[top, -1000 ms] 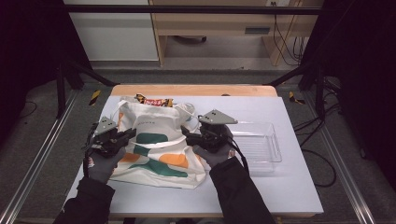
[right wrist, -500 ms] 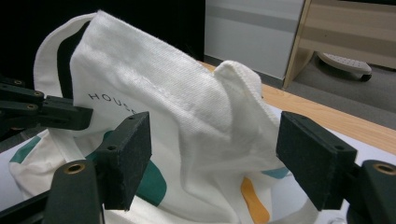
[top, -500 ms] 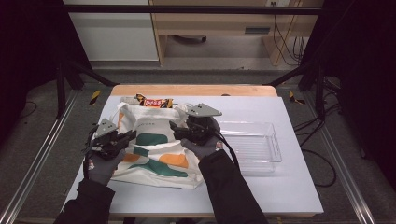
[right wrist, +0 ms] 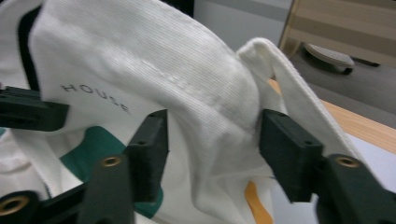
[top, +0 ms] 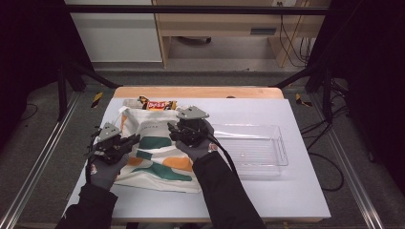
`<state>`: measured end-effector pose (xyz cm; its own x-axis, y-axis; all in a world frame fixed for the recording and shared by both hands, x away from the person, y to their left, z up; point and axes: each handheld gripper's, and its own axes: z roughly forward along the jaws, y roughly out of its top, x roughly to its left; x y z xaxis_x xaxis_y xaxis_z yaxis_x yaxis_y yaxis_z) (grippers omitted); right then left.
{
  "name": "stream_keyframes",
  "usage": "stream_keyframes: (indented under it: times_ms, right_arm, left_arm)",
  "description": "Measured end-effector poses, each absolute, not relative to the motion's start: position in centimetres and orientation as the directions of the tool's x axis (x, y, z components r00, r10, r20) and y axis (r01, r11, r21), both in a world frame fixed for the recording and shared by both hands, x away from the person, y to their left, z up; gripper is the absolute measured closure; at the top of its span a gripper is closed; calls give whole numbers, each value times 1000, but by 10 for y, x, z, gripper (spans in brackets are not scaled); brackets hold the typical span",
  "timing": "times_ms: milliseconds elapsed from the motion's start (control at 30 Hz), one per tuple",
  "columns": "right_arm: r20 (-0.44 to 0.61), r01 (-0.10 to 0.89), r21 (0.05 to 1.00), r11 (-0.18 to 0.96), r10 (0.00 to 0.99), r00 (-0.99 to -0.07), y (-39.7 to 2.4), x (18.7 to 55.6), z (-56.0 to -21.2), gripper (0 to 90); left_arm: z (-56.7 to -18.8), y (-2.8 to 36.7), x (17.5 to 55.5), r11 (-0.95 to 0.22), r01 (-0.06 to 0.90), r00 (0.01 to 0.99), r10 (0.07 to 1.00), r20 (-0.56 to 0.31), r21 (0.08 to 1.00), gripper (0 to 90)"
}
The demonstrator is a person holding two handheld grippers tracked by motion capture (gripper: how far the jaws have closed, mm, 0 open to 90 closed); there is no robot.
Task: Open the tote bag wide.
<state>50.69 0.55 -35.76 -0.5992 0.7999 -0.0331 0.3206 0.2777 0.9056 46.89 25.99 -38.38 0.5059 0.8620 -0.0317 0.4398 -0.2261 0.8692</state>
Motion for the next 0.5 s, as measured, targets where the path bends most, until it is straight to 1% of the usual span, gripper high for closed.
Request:
stream_keyframes:
  times_ms: [100, 133, 167, 233, 267, 300, 400, 500]
  right_arm:
    - [-41, 328, 901, 285, 808, -588, 5, 508, -359, 542]
    - [-30, 342, 897, 281, 810, -585, 6, 508, -359, 610]
    - [-30, 342, 897, 281, 810, -585, 6, 508, -359, 610]
    - [-5, 360, 894, 268, 808, -589, 5, 507, -358, 706]
    - [11, 369, 891, 265, 798, -602, 5, 507, -358, 799]
    - [16, 368, 891, 266, 791, -611, 4, 506, -357, 834]
    - [38, 374, 889, 264, 771, -635, 1, 506, -357, 870]
    - [62, 383, 888, 253, 760, -647, -1, 505, -358, 887]
  left_arm:
    - [-384, 260, 469, -226, 440, 506, 862, -32, 869, 872]
    - [-384, 260, 469, -227, 442, 507, 861, -33, 868, 872]
    - [-384, 260, 469, -227, 442, 507, 861, -33, 868, 872]
    - [-384, 259, 469, -226, 441, 507, 861, -34, 869, 872]
    - [-385, 259, 469, -226, 441, 507, 861, -33, 869, 872]
    - [-385, 260, 469, -225, 441, 507, 862, -34, 869, 872]
    - [-385, 260, 469, -224, 441, 508, 861, -36, 869, 871]
    - [-385, 259, 469, -225, 443, 510, 860, -37, 868, 870]
